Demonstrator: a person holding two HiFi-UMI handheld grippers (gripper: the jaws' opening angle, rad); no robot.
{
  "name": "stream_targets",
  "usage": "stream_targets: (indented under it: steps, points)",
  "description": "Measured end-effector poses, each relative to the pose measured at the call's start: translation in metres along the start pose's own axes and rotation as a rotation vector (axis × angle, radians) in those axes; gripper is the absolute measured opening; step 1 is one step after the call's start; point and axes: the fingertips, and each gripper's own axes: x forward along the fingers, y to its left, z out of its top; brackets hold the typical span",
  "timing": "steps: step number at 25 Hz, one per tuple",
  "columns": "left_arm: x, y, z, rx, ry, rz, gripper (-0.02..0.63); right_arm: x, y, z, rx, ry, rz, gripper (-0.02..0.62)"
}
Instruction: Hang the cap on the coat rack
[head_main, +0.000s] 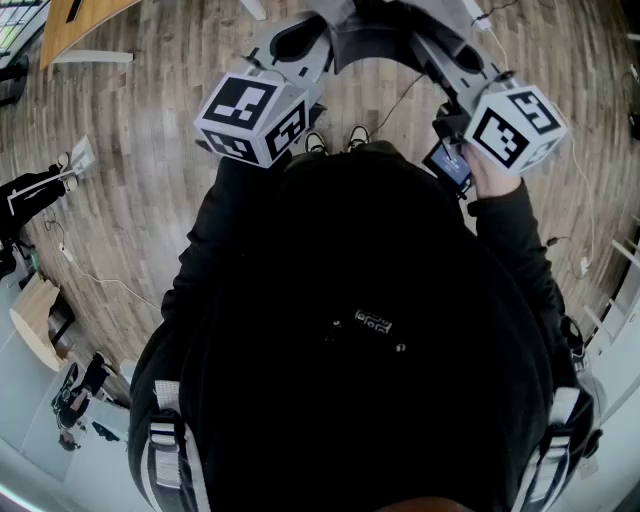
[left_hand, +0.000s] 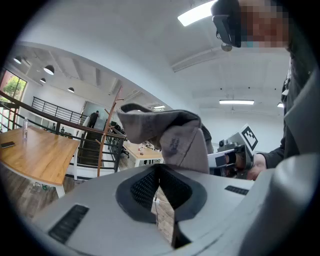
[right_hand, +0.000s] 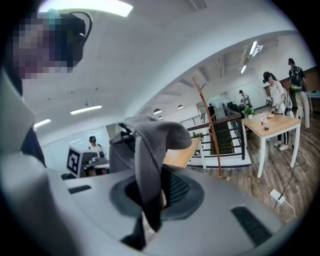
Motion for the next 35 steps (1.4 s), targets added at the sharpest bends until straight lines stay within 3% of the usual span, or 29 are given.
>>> stream_targets:
  steps: [11, 22, 32, 35]
  points:
    - [0.018, -0.002, -0.001, 0.006, 0.009, -0.024, 0.003, -0.004, -0.018, -0.004, 0.076, 0.009, 0.008, 0.031]
    - [0.083, -0.042, 0.003, 0.018, 0.069, -0.047, 0.003, -0.044, -0.077, 0.010, 0.112, 0.008, 0.054, 0.031]
    - [0.118, -0.033, 0.016, 0.042, 0.071, -0.067, 0.003, -0.035, -0.110, 0.026, 0.129, 0.000, 0.067, 0.031]
    - [0.126, -0.017, 0.015, 0.015, 0.085, -0.068, 0.002, -0.020, -0.119, 0.029, 0.135, 0.011, 0.059, 0.031]
